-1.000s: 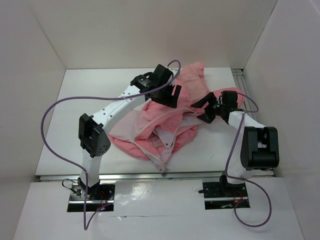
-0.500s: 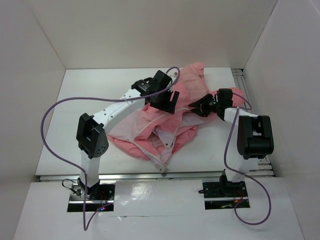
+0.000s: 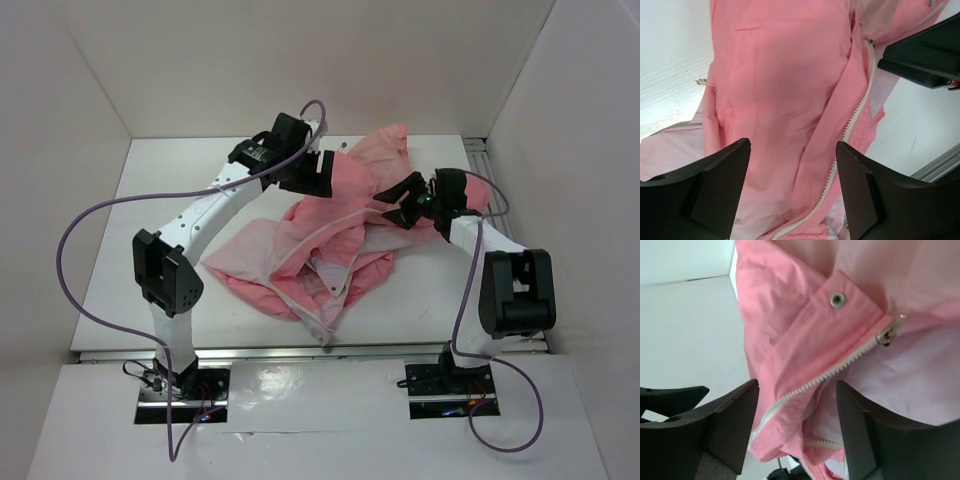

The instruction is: Zip up the jacket

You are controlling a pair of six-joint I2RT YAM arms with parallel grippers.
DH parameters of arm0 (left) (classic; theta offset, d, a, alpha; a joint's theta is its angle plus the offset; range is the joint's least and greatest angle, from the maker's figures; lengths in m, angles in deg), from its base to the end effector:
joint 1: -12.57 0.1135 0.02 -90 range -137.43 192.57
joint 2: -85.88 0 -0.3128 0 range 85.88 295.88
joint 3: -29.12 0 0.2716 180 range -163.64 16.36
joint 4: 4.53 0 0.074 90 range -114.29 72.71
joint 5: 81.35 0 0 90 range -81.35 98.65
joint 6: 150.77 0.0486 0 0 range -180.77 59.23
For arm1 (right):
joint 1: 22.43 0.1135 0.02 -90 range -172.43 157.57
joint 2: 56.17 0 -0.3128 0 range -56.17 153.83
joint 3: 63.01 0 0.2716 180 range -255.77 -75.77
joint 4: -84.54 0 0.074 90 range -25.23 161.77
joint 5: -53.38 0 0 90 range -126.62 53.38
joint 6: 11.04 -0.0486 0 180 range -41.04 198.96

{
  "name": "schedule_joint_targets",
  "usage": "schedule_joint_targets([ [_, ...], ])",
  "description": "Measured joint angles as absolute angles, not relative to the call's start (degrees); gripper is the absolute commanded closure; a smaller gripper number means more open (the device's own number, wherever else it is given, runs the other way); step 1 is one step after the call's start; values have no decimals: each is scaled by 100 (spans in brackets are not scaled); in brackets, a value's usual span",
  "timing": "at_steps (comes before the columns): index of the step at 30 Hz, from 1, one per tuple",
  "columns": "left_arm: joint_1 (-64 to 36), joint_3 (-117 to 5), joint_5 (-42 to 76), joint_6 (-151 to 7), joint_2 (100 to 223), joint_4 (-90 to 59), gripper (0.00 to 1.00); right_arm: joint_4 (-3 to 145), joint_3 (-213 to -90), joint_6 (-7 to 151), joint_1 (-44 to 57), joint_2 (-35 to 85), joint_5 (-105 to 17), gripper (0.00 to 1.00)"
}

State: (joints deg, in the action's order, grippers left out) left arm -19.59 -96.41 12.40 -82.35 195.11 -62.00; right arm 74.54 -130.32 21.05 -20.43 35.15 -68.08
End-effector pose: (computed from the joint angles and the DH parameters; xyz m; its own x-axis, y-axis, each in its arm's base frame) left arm 0.4012 -0.2560 0.4044 -0.7289 0.0248 -0.6842 0.3277 0.8900 -0.3169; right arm 0.3699 0.0383 0.2511 -0.6885 0.6991 -0.1931 0.2281 0.4614 0.8574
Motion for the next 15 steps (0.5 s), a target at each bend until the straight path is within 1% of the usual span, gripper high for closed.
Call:
schedule_joint_targets([
  [3, -1981, -9659, 1367, -8235, 19511, -6200, 18, 7500, -12752, 1934, -2043, 3323, -6861, 29],
  [4, -1994, -9659, 1413, -8233, 19511, -6203, 17, 7563, -12673, 1849, -2043, 3330, -6889, 29],
  [10, -2088, -9569, 1636, -8218, 19502, -6185, 16, 7806, -12435, 1502, -2043, 3614, -7024, 29],
  [14, -2245, -8916, 1717, -8213, 19292, -6139, 15, 7871, -12501, 1453, -2043, 3878, -7027, 29],
  [15, -2302, -8686, 1734, -8211, 19203, -6137, 13, 7871, -12540, 1453, -2045, 3929, -7024, 30],
])
